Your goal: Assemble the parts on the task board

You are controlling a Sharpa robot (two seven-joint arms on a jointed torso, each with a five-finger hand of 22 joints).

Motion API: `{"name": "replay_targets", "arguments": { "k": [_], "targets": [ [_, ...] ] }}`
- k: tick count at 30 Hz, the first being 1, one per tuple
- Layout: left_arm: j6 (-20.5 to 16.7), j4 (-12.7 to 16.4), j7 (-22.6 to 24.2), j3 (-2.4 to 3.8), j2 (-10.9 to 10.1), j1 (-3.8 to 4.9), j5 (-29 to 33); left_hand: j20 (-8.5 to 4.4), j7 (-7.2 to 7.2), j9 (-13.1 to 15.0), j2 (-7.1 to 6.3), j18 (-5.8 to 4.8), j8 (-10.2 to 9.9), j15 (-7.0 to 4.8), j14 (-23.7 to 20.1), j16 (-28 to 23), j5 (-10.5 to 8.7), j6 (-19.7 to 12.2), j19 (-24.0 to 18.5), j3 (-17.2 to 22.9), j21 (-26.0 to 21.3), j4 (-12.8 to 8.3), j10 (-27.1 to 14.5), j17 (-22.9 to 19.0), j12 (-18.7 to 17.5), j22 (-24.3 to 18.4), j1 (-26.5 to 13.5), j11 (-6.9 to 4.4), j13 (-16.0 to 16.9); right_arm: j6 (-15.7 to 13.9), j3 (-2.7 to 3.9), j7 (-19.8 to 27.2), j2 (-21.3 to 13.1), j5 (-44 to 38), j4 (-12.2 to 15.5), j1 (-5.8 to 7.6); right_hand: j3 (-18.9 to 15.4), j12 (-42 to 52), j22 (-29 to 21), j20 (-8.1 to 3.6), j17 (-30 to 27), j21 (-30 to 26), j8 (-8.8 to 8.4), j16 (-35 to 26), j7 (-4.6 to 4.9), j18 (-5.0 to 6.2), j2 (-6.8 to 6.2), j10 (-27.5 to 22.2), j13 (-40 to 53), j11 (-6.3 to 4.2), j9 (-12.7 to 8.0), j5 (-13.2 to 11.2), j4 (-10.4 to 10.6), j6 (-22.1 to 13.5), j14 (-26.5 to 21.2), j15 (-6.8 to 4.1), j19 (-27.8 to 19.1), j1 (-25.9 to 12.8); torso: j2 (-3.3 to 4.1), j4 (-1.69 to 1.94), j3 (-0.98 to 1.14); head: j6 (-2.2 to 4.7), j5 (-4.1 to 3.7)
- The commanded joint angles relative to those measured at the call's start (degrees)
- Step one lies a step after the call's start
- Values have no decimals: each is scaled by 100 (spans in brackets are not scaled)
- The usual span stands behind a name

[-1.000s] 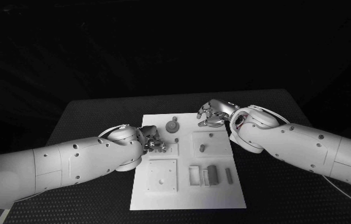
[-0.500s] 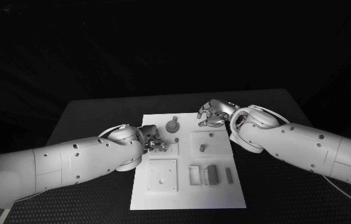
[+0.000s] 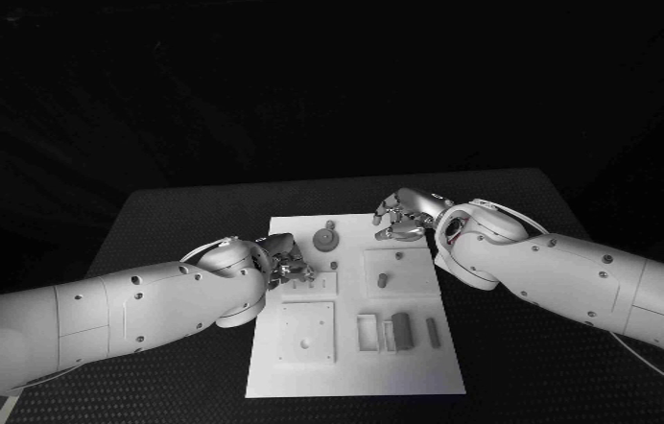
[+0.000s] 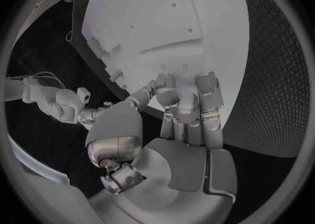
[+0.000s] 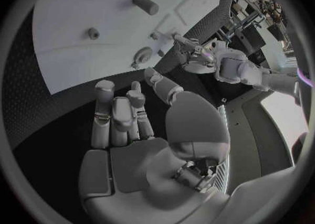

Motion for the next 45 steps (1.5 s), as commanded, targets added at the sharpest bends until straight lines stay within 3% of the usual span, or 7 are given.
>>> {"name": "replay_targets", "arguments": {
  "k": [1,19,35,45],
  "targets": [
    [-188,27,130,4,8,-4,-6,30,76,-5,273,30,-20,-60,-2,28,17,170,0,183,-14,-148,-6,-6,24,101,225,-20,-9,60,2,18,0,-10,3,-5,22,38,54,-4,-9,-39,-31,-18,70,270,-18,-33,-6,0,-5,35,0,115,-40,-4,30,-49,2,3,0,-6,-2],
    [224,-77,-17,2,131,-8,15,40,80,-13,285,30,-43,-56,-11,45,-78,175,0,200,-22,-143,-7,-39,28,98,156,-17,-33,54,2,16,0,-10,5,-6,20,44,55,-4,-10,-41,-32,-18,70,270,-18,-34,-14,0,-4,36,2,117,-38,-4,32,-60,3,0,2,-28,11],
    [290,-97,-68,2,149,-64,-67,42,82,-15,297,32,-51,-54,-15,49,-106,174,-1,208,-26,-141,-9,-52,31,97,136,-15,-39,54,2,13,0,-10,2,-6,20,48,55,-4,-10,-42,-34,-19,69,270,-20,-35,-21,0,-4,36,1,117,-38,-5,34,-64,-2,0,6,-69,6],
    [264,-102,-85,2,122,-75,-183,44,84,-17,274,36,-62,-53,-19,55,-169,175,0,207,-29,-146,-12,-72,38,98,110,-13,-48,54,2,14,-4,-10,-2,-6,19,51,56,-4,-11,-43,-35,-19,69,270,-21,-36,-25,-1,-4,35,2,118,-37,-5,35,-67,3,0,4,-59,7]
  ]
}}
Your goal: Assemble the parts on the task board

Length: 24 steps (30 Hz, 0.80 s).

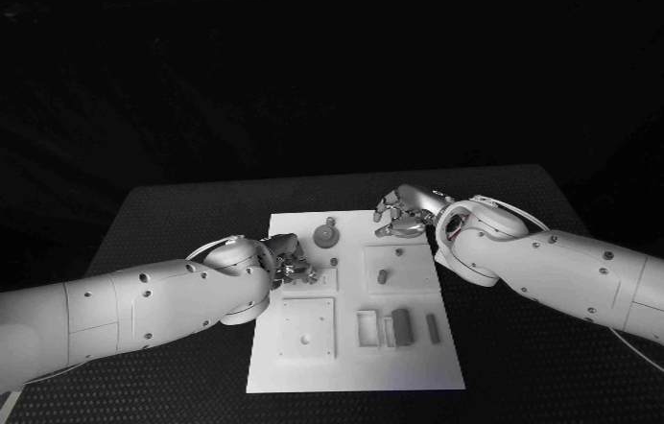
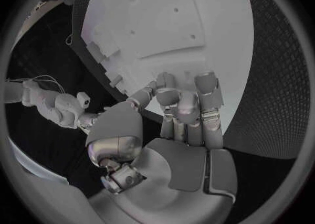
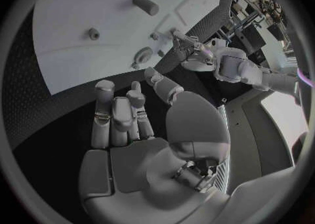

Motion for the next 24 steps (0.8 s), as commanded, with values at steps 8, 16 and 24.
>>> {"name": "replay_targets", "arguments": {
  "k": [8,16,24],
  "targets": [
    [141,0,-50,-2,-22,-17,-124,43,93,5,234,37,12,-51,-21,36,-23,166,0,205,-30,-161,-12,-13,41,96,158,-12,-11,57,2,16,-1,-11,-1,-3,20,31,56,-11,-7,-22,-36,-20,69,271,2,-46,-12,-10,-4,36,3,118,-46,-13,42,-48,1,2,-4,-2,-4],
    [153,15,-58,-1,-41,-23,-124,43,92,5,230,39,10,-51,-22,39,-24,167,0,213,-31,-174,-13,-18,43,97,165,-13,-14,56,2,21,1,-11,5,-3,21,33,56,-11,-8,-23,-37,-20,69,271,4,-47,-15,-10,-4,36,4,118,-45,-13,43,-50,2,0,-5,-11,-32],
    [202,18,-64,-1,-18,-23,-109,43,93,5,218,40,8,-51,-22,43,-29,169,1,219,-30,-189,-14,-24,45,98,173,-13,-17,66,2,21,15,-11,0,-3,19,35,56,-11,-8,-24,-37,-20,69,271,1,-48,-19,-10,-4,35,3,118,-45,-13,43,-53,3,-4,-4,-17,-17]
  ]
}}
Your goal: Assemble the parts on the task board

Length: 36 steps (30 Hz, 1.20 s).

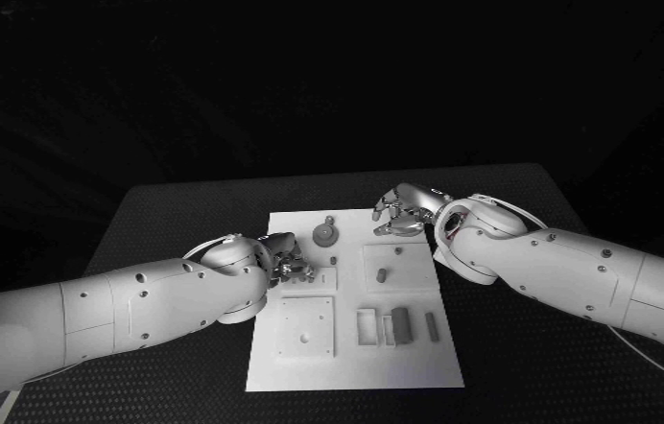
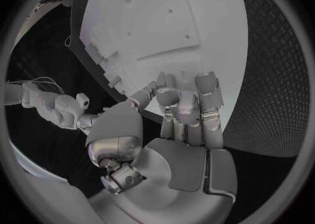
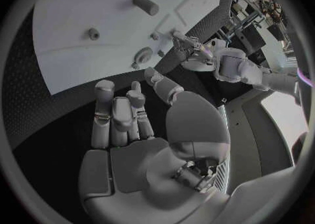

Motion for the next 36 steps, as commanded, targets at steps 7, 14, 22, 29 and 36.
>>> {"name": "replay_targets", "arguments": {
  "k": [7,14,22,29,36],
  "targets": [
    [193,14,-50,-9,-12,-19,-16,47,98,8,195,39,20,-51,-21,25,8,165,0,210,-32,-201,-16,-11,23,100,182,-13,-8,62,2,22,1,-11,0,-3,20,36,53,-6,-9,-24,-38,-21,69,271,0,-50,-11,-11,-4,36,4,118,-26,6,20,-56,-1,-1,3,-15,11],
    [231,28,-58,-9,-9,-19,-14,48,98,8,195,39,19,-51,-21,26,6,166,0,213,-32,-203,-17,-14,24,100,185,-13,-10,63,2,22,4,-11,0,-3,21,39,53,-6,-9,-25,-39,-22,69,271,-1,-51,-15,-11,-3,36,3,119,-26,6,20,-57,0,-4,2,-7,13],
    [244,40,-70,-9,-18,-19,-14,49,98,8,197,39,18,-50,-22,28,5,168,0,215,-32,-206,-17,-17,25,100,186,-13,-12,60,2,19,-3,-11,1,-3,22,41,53,-6,-10,-27,-40,-22,69,271,0,-51,-19,-11,-3,36,2,119,-26,6,20,-57,2,-7,5,-9,21],
    [239,57,-77,-9,-31,-20,-14,50,98,8,198,39,16,-49,-22,29,4,168,-1,217,-33,-208,-17,-20,26,100,187,-12,-13,59,2,19,-7,-11,4,-3,24,44,54,-7,-10,-28,-41,-22,69,271,0,-52,-22,-11,-3,36,1,119,-26,6,21,-57,-1,2,2,-15,20],
    [229,49,-83,-9,-35,-21,-14,51,99,8,198,38,15,-49,-23,30,3,169,-1,218,-33,-209,-18,-23,26,100,187,-12,-15,55,2,19,-7,-11,1,-3,24,46,54,-7,-11,-29,-42,-23,69,271,-1,-53,-26,-11,-3,35,1,120,-26,5,21,-59,0,-3,1,-6,24]
  ]
}}
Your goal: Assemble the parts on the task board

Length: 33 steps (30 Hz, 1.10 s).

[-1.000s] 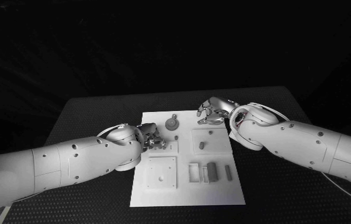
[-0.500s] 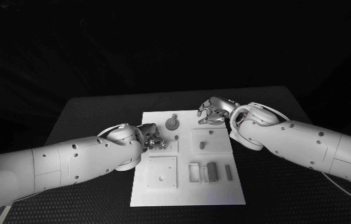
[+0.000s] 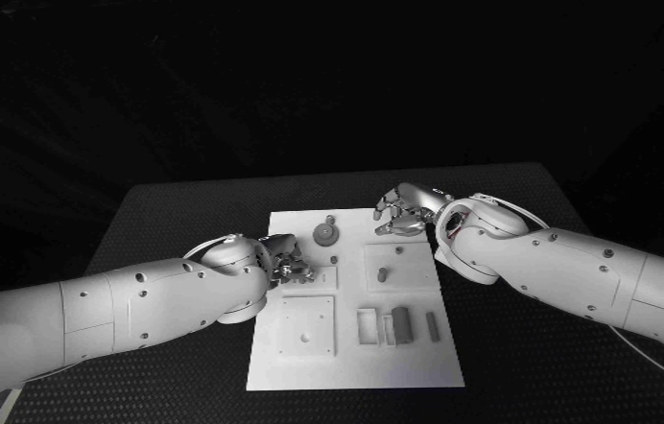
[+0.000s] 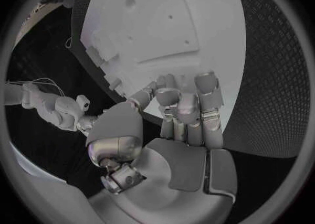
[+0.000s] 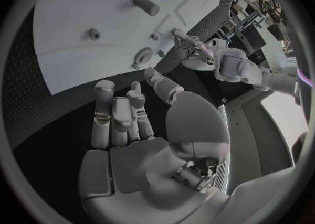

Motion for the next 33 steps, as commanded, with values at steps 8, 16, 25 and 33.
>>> {"name": "replay_targets", "arguments": {
  "k": [8,16,25,33],
  "targets": [
    [69,-3,-56,-10,1,-18,53,64,121,-13,25,38,-38,-43,-22,38,-242,111,-6,151,-47,-153,-44,-49,35,94,91,3,-23,50,2,17,-1,-12,1,-3,23,25,56,-17,-6,-29,-23,-23,69,270,-4,-42,-12,1,-3,36,1,118,-35,-4,32,-61,1,-2,-1,10,1],
    [65,-14,-62,-10,2,-18,65,58,151,-11,-431,51,-89,-18,-34,49,-245,25,-9,-234,-60,-125,-60,-80,46,91,-172,31,-24,58,2,15,-3,-12,3,-3,22,27,56,-17,-7,-31,-25,-24,70,270,-11,-44,-17,2,-3,35,1,118,-35,-3,31,-65,-2,1,1,5,0],
    [17,-21,-58,-10,7,-18,77,46,147,0,-790,71,-106,-23,-43,54,-249,9,-9,-391,-90,11,-71,-110,46,75,-310,27,-31,59,2,10,-3,-12,-1,-3,23,28,56,-17,-7,-32,-25,-25,70,270,-12,-46,-20,2,-3,36,2,118,-36,-3,32,-67,-1,-6,4,16,3],
    [-31,-24,-49,-10,9,-18,91,42,143,22,-824,84,-121,-29,-58,78,-242,-3,-19,-686,-115,-8,-85,-137,56,80,-400,22,-31,62,2,7,-4,-12,2,-3,25,30,57,-17,-8,-32,-26,-25,69,270,-10,-46,-24,1,-3,36,2,119,-35,-3,33,-66,-3,-2,4,21,3]
  ]
}}
